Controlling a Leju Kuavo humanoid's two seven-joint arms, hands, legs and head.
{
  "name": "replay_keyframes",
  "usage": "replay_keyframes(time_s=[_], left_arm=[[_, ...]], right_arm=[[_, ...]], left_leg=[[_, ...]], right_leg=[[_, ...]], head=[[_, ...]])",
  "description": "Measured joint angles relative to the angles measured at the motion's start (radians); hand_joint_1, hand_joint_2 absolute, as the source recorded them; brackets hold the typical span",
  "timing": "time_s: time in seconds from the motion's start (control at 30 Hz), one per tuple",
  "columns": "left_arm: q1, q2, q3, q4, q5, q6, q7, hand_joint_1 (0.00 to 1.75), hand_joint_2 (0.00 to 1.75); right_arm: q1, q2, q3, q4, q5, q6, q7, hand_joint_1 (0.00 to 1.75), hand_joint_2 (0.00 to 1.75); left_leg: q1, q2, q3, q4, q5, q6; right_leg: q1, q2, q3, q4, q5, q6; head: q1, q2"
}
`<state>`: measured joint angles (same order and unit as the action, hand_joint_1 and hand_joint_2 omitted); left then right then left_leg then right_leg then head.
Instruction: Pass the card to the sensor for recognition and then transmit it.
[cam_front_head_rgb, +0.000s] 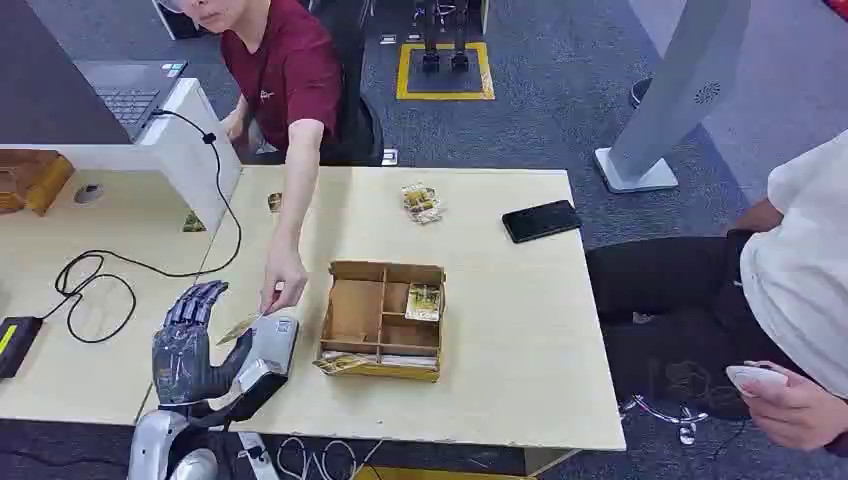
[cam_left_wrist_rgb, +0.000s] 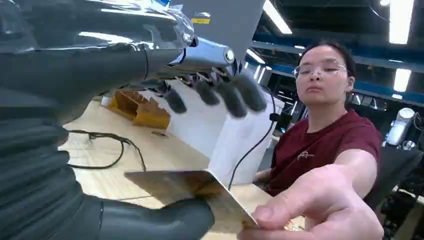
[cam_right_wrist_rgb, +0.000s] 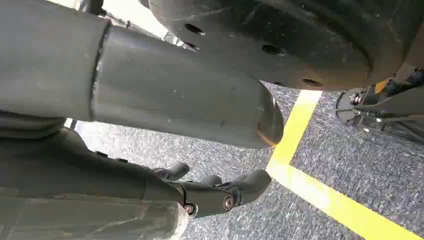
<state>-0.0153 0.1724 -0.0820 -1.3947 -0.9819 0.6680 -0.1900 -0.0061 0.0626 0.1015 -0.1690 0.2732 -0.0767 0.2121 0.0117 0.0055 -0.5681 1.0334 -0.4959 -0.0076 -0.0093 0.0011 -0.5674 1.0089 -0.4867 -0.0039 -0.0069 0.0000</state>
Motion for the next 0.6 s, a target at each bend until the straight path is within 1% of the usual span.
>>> replay_keyframes(time_s=[0.33, 0.6], left_arm=[[0.000, 0.009, -0.002, 0.000, 0.008, 0.000, -0.005, 1.75, 1.75], [0.000, 0.014, -0.006, 0.000, 0.031, -0.008, -0.020, 1.75, 1.75]], right_arm=[[0.000, 0.000, 0.000, 0.000, 0.007, 0.000, -0.001, 0.00, 0.00], [0.000, 0.000, 0.000, 0.000, 0.008, -0.001, -0.002, 0.00, 0.00]], left_leg=[[0.000, 0.000, 0.000, 0.000, 0.000, 0.000], [0.000, 0.000, 0.000, 0.000, 0.000, 0.000]], right_leg=[[0.000, 0.000, 0.000, 0.000, 0.000, 0.000], [0.000, 0.000, 0.000, 0.000, 0.000, 0.000]], head=[[0.000, 0.000], [0.000, 0.000]])
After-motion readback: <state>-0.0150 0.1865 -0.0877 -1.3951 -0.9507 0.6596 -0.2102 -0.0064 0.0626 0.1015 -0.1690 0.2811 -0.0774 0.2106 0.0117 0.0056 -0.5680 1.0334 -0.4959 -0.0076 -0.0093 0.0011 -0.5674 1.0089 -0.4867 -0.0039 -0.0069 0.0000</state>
